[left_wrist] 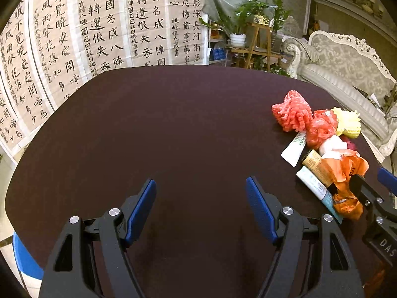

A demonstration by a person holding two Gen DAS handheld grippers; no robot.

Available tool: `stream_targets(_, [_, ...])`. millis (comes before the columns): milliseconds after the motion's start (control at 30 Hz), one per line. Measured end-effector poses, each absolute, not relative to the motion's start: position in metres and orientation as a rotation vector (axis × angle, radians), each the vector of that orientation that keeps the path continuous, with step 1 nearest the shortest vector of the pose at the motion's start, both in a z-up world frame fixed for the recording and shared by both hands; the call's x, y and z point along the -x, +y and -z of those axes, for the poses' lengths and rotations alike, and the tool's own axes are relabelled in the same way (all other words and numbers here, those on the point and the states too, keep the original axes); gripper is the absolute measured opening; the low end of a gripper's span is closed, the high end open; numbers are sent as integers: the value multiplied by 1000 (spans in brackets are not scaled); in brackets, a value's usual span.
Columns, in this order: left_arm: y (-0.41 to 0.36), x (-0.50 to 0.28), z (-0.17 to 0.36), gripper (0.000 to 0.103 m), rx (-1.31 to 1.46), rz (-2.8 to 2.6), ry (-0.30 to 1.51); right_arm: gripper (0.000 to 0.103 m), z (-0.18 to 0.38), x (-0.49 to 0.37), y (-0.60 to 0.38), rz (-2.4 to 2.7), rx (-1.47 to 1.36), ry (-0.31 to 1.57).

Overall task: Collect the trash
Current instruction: 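Grasp the orange plastic bag with the right gripper, then grasp the blue-white tube with the left gripper while the right gripper holds the orange bag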

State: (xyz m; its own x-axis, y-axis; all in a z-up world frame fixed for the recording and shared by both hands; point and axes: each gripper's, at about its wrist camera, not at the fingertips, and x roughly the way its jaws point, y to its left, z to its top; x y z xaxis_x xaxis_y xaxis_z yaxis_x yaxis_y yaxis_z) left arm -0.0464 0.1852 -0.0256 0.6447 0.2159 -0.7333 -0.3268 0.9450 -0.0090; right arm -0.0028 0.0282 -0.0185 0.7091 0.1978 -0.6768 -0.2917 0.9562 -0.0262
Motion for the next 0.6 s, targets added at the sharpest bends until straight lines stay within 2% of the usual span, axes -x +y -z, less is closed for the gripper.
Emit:
stream_targets(33, [186,46,25,72,148,-309,814,78,20,2,30,-272,141,732])
stream_targets(100, [185,47,26,72,147,-308,813,67,23,0,33,-275,156,733])
stream_targets(167, [186,47,26,72,147,-309,813,41,27,-3,34,-313,143,758])
stream_targets(333, [182,46,25,72,141,-301,813,34,20,3,29,-320,129,745])
stream_targets(600, [156,40,24,72,128,-239,822,34,10,11,-9,-242,92,710])
